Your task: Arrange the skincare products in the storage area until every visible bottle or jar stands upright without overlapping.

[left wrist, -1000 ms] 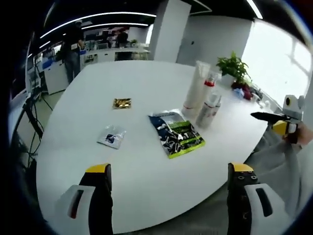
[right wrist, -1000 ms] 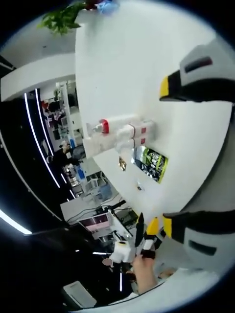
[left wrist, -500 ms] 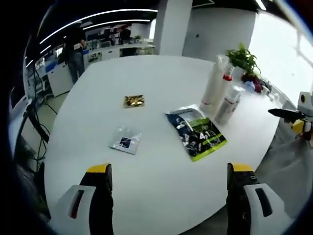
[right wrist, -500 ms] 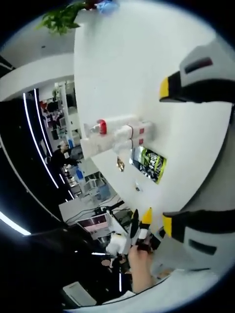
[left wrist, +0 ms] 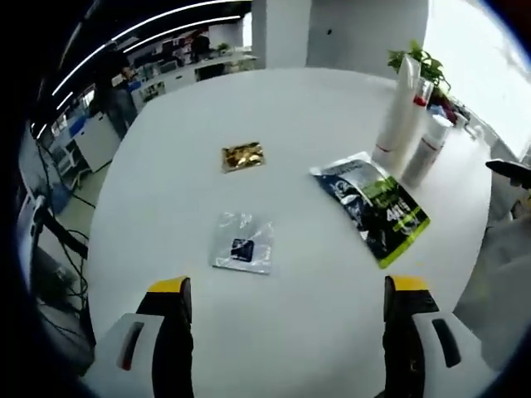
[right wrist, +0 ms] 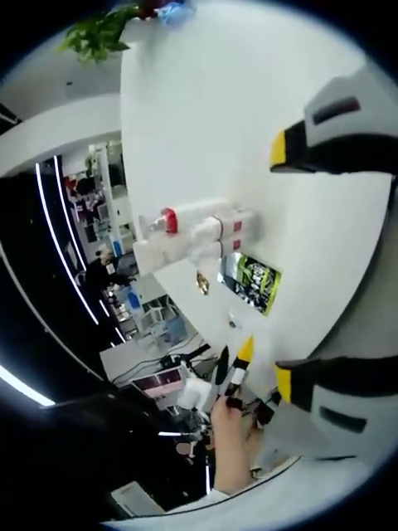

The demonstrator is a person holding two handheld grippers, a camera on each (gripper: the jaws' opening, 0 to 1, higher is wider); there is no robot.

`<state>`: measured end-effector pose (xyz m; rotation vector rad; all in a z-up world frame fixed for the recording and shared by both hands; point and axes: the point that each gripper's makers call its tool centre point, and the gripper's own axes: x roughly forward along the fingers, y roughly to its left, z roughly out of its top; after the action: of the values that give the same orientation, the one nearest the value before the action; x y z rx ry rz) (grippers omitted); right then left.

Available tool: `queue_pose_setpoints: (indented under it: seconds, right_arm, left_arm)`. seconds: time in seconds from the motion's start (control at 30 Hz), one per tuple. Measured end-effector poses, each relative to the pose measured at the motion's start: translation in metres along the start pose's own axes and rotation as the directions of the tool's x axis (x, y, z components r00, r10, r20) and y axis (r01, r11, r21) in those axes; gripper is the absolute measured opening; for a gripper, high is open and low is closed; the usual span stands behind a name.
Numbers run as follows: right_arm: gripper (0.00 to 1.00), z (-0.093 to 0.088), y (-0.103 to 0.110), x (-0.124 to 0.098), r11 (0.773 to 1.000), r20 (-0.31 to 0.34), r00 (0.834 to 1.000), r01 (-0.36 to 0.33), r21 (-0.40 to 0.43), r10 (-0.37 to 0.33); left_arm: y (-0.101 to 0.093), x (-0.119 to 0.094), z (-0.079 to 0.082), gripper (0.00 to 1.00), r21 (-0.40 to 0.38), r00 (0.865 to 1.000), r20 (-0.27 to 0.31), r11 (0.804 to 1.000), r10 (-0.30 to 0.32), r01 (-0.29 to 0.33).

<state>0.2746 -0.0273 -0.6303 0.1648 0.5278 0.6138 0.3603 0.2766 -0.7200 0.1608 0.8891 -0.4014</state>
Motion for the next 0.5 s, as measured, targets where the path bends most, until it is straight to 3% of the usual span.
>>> queue_pose_setpoints:
  seconds: [0.3, 0.5]
  right_arm:
    - [0.92, 0.0, -0.005, 0.0, 1.0, 0.003, 1.0, 0.021, 0.017, -0.021]
    - [0.91, 0.0, -0.007, 0.0, 0.999, 0.002, 0.999, 0.032, 0.026, -0.032]
  left_arm:
    - [0.021, 0.028, 0.01, 0.91, 0.046, 0.997, -0.075, 0.999, 0.001, 0.002]
    - [0.026, 0.037, 0.016, 0.81, 0.079, 0.993, -0.12, 0.997, 0.0, 0.01]
